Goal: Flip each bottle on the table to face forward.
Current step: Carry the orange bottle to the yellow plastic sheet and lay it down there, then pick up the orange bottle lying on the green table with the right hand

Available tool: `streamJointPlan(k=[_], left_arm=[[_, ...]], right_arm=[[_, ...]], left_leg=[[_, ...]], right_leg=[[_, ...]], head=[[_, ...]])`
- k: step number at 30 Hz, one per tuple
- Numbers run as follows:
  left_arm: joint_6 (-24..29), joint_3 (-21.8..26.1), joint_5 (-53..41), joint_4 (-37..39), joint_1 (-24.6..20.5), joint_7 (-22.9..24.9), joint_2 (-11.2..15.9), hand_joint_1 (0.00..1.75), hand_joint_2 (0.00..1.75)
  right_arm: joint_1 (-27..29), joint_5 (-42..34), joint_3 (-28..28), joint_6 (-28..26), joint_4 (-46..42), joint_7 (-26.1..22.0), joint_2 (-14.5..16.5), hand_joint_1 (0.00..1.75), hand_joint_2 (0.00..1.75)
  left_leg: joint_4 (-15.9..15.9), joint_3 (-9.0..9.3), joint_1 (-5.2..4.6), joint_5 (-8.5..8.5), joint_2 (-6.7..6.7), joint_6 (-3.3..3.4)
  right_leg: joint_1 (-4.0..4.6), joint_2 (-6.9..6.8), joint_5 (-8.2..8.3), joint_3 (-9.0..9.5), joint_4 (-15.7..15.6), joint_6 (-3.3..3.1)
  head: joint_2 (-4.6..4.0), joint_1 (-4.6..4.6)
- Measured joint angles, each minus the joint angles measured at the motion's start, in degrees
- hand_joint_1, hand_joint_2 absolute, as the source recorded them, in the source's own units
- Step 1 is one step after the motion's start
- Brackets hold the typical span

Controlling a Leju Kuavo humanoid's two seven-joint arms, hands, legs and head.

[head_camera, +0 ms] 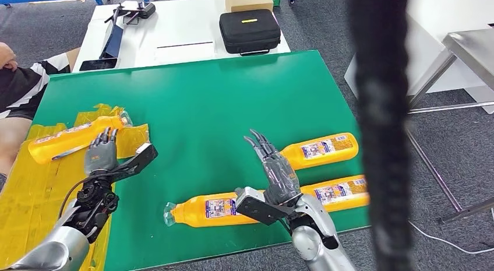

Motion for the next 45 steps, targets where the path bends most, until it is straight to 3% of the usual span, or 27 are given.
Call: streamJointPlan(k=[4,7,12,26,41,43,45], left_arm=[[-5.3,6.2,16.6,-4.4,1.6,-17.8,-3.3,0.00,1.75],[-9.8,8.1,25.6,-9.4,3.4,-22.3,-5.4,0.00,1.75],[-11.0,8.4,28.7,-15.5,5.8,-22.3,-6.9,0.00,1.75],[-10.8,8.1,33.4,-23.1,9.4,-22.2,-7.4,0.00,1.75],[-10.4,6.6,34.5,-25.5,10.6,-21.7,-7.6,0.00,1.75],[-10.2,6.3,34.7,-26.2,11.1,-21.6,-7.7,0.00,1.75],[-10.1,5.8,34.8,-27.0,11.7,-21.6,-7.8,0.00,1.75]], right_arm=[[-0.6,3.4,1.5,7.5,1.5,-0.3,-1.8,0.00,1.75],[-0.9,5.7,3.2,10.6,3.2,-0.1,-3.8,0.00,1.75],[-1.1,6.1,4.8,11.1,5.3,-0.1,-6.2,0.00,1.75],[-1.8,9.0,9.9,13.4,7.7,-1.2,-11.5,0.00,1.75],[-3.6,11.5,11.7,11.1,12.3,4.3,-11.2,0.00,1.75],[-3.9,12.8,11.7,10.0,13.7,6.2,-10.4,0.11,1.75],[-4.4,14.9,11.6,8.9,15.4,8.7,-9.2,0.62,1.75]], left_leg=[[0.0,-0.01,-0.03,0.00,-0.08,0.01],[0.0,-0.03,-0.06,-0.01,-0.10,0.02],[0.0,-0.04,-0.06,-0.03,-0.10,0.02],[0.0,-0.03,-0.02,-0.01,-0.10,0.02],[0.0,-0.02,-0.02,-0.01,-0.09,0.02],[0.0,0.00,-0.02,-0.01,-0.08,0.02],[0.0,0.02,-0.01,-0.01,-0.05,0.02]], right_leg=[[-0.04,-0.01,0.00,0.02,0.0,0.01],[-0.06,-0.02,0.00,0.03,0.0,0.01],[-0.05,-0.03,0.00,0.02,0.0,0.01],[-0.03,-0.04,0.00,0.01,0.0,0.01],[-0.02,-0.04,0.00,0.02,0.0,0.01],[-0.02,-0.03,0.00,0.02,0.0,0.01],[-0.02,-0.02,0.00,0.03,0.0,0.01]], head=[[0.00,0.00],[0.00,0.00],[0.00,0.00],[0.00,-0.01],[0.00,-0.01],[0.00,0.00],[0.00,0.00]])
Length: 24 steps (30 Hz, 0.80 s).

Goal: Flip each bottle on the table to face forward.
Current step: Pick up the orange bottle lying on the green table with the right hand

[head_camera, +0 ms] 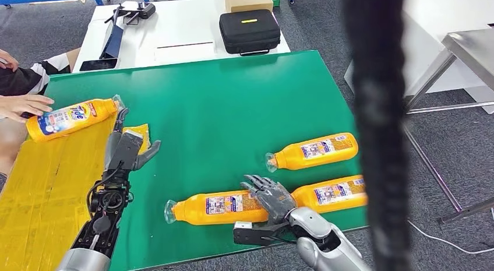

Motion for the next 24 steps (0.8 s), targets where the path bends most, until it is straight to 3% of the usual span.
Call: streamJointPlan(k=[2,3,6,12,24], left_arm=[[0.0,-0.5,0.1,-0.8,0.6,0.1,-0.1,0.00,1.75],[0.0,-0.7,0.1,-1.3,0.8,0.2,-0.2,0.00,1.75],[0.1,-1.5,0.1,-2.6,1.6,0.6,-0.5,0.00,1.75],[0.4,-2.7,0.7,-5.2,2.9,1.1,-0.7,0.00,1.75],[0.3,-3.6,1.5,-8.0,4.4,1.1,-1.1,0.00,1.75]], right_arm=[[-0.7,2.7,0.0,-1.2,2.0,2.6,1.5,1.22,1.75],[-1.1,4.1,0.0,-1.9,3.0,3.8,2.4,1.41,1.75],[-2.1,7.2,0.0,-4.1,6.3,6.0,5.0,1.68,1.75],[-3.9,9.0,-0.9,-7.8,11.5,6.3,8.5,1.75,1.75],[-3.4,8.0,-4.9,-11.4,13.2,4.8,11.2,1.75,1.75]], left_leg=[[0.0,0.05,0.01,-0.01,0.11,-0.01],[0.0,0.09,0.01,-0.02,0.18,-0.02],[0.0,0.20,0.02,-0.04,0.26,-0.05],[0.0,0.40,0.08,0.00,0.26,-0.10],[0.0,0.40,0.08,0.04,0.25,-0.09]], right_leg=[[0.00,0.02,0.00,0.02,0.0,0.00],[0.00,0.03,0.00,0.04,0.0,-0.01],[0.02,0.06,0.01,0.10,0.0,-0.02],[0.06,0.07,0.07,0.26,0.0,-0.10],[0.07,0.07,0.14,0.28,0.0,-0.17]], head=[[0.00,-0.01],[0.00,-0.01],[0.00,-0.01],[0.00,-0.01],[0.00,-0.01]])
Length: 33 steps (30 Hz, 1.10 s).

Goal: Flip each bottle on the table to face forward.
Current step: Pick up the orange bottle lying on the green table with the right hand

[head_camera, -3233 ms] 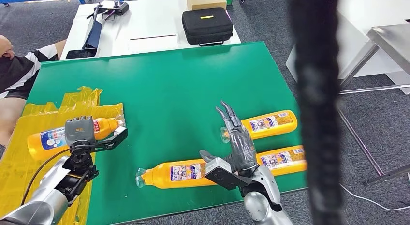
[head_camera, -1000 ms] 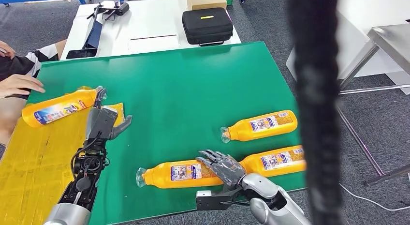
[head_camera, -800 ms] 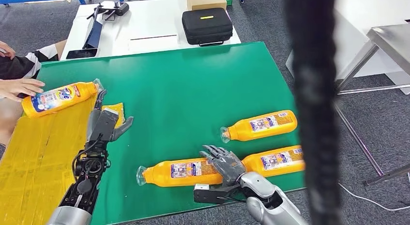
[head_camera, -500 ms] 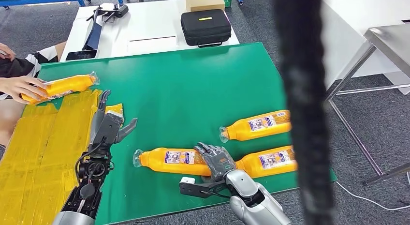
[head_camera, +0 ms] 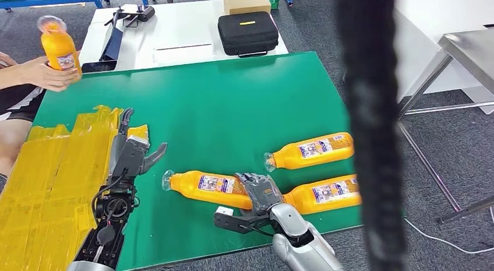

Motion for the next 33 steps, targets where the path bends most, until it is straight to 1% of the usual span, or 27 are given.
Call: streamJointPlan(k=[5,8,11,13,16,18,21,23,27,30,33], left_arm=[[0.0,0.0,0.0,-0.1,0.1,0.0,0.0,0.00,1.75],[0.0,0.0,0.1,-0.1,0.2,0.0,-0.1,0.00,1.75],[-0.1,0.0,0.7,-0.9,0.5,-0.1,-0.2,0.00,1.75],[-0.8,0.0,1.9,-2.2,1.0,-0.2,-0.4,0.00,1.75],[-4.0,-0.2,5.1,-4.7,2.0,-0.4,-0.5,0.00,1.75],[-7.2,-0.7,7.4,-6.3,2.4,-0.3,-0.5,0.00,1.75],[-12.0,-2.4,10.5,-8.7,2.7,-0.3,-0.4,0.00,1.75],[-14.6,-3.7,13.1,-10.3,2.9,-0.1,-0.4,0.00,1.75],[-19.5,-5.9,19.9,-13.7,3.3,1.1,-0.3,0.00,1.75],[-23.9,-7.1,26.3,-15.7,3.5,2.3,-0.1,0.00,1.75],[-25.8,-7.6,28.9,-16.4,3.6,2.6,0.0,0.00,1.75]], right_arm=[[0.1,0.0,-0.7,-0.1,0.1,0.0,0.4,1.75,1.75],[0.3,-0.2,-1.0,-1.0,0.2,-0.2,0.5,1.75,1.75],[0.8,-1.3,-1.9,-3.7,0.0,-0.8,0.9,1.75,1.75],[1.7,-3.4,-3.2,-7.0,-0.6,-1.8,1.1,1.75,1.75],[3.3,-8.4,-5.9,-13.5,-2.4,-4.7,1.4,1.75,1.75],[4.1,-12.9,-8.0,-17.4,-3.8,-7.8,1.9,1.75,1.75],[4.7,-19.7,-11.1,-22.3,-5.7,-12.8,2.8,1.75,1.75],[4.9,-22.9,-12.8,-24.9,-6.8,-15.4,3.3,1.75,1.75],[5.0,-27.0,-15.1,-27.6,-8.1,-19.2,4.0,1.75,1.75],[5.0,-28.5,-16.6,-27.9,-8.7,-22.0,4.8,1.75,1.75],[5.0,-28.9,-17.3,-27.9,-8.9,-23.2,5.3,1.75,1.75]], left_leg=[[0.0,-0.01,0.00,0.00,0.00,0.00],[0.0,-0.02,-0.01,0.01,-0.01,0.01],[0.0,-0.06,-0.01,0.02,-0.05,0.03],[0.0,-0.14,-0.01,0.04,-0.13,0.05],[0.0,-0.29,-0.02,0.05,-0.21,0.06],[0.0,-0.35,-0.02,0.05,-0.22,0.06],[0.0,-0.40,-0.03,0.04,-0.28,0.06],[0.0,-0.41,-0.03,0.03,-0.28,0.06],[0.0,-0.43,-0.02,0.02,-0.27,0.06],[0.0,-0.43,-0.02,0.03,-0.28,0.05],[0.0,-0.43,-0.01,0.03,-0.28,0.05]], right_leg=[[0.00,0.00,0.00,-0.01,0.0,0.00],[0.00,-0.01,0.00,-0.01,0.0,0.00],[0.00,-0.02,0.00,-0.02,0.0,0.00],[-0.01,-0.04,0.00,-0.07,0.0,0.01],[-0.02,-0.05,0.01,-0.19,0.0,0.02],[-0.02,-0.05,0.01,-0.24,0.0,0.02],[-0.02,-0.07,0.01,-0.28,0.0,0.02],[-0.02,-0.07,0.00,-0.29,0.0,0.02],[-0.02,-0.06,0.00,-0.31,0.0,0.02],[-0.02,-0.07,0.00,-0.31,0.0,0.02],[-0.02,-0.06,0.00,-0.31,0.0,0.02]], head=[[0.00,0.00],[0.00,0.01],[0.00,0.00],[0.00,0.01],[0.00,0.01],[0.00,0.00],[0.00,0.00],[0.00,0.00],[0.00,-0.01],[0.00,-0.01],[0.00,-0.01]])
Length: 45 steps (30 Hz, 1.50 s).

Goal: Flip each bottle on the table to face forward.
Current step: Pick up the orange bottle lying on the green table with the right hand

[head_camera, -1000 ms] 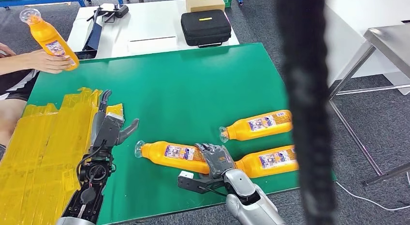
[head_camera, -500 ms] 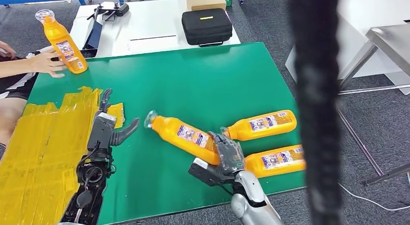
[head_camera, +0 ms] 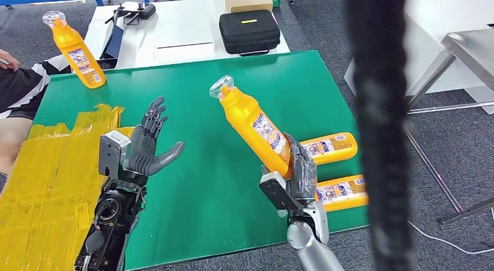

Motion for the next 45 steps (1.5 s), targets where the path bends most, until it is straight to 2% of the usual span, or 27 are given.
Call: streamJointPlan(k=[10,14,22,38,45], left_arm=[[-0.8,-0.6,0.9,-0.5,0.1,0.1,0.1,0.00,1.75],[-5.5,-4.3,4.9,-1.6,0.6,0.5,0.6,0.00,1.75],[-6.6,-6.7,6.4,-1.2,0.3,1.1,0.7,0.00,1.75],[-6.2,-9.7,10.9,0.7,-1.8,1.7,1.0,0.00,1.75],[-7.1,-9.9,12.7,2.1,-2.4,1.2,1.0,0.00,1.75]], right_arm=[[0.0,-0.2,-0.6,0.0,0.0,-0.5,0.5,1.75,1.75],[0.0,-0.2,-2.3,0.0,-0.5,-2.7,2.0,1.75,1.75],[0.0,1.1,-2.5,0.0,-0.5,-4.6,3.4,1.75,1.75],[-1.0,8.9,3.4,0.0,0.6,-8.6,5.7,1.75,1.75],[-1.1,13.1,3.7,0.0,2.0,-10.0,7.1,1.75,1.75]], left_leg=[[0.0,0.00,0.00,0.00,0.00,0.00],[0.0,0.00,0.00,0.00,-0.01,0.00],[0.0,-0.01,0.00,0.00,0.00,0.00],[0.0,-0.02,0.01,0.00,0.00,0.00],[0.0,-0.03,0.01,0.00,0.00,0.00]], right_leg=[[0.00,0.00,0.00,0.00,0.0,0.00],[0.00,0.00,0.00,-0.01,0.0,0.00],[0.00,0.00,0.00,-0.02,0.0,0.00],[0.00,0.00,-0.01,-0.04,0.0,-0.01],[0.01,0.00,-0.01,-0.06,0.0,-0.01]], head=[[0.00,0.00],[0.00,0.01],[0.00,0.01],[0.00,0.01],[0.00,0.01]])
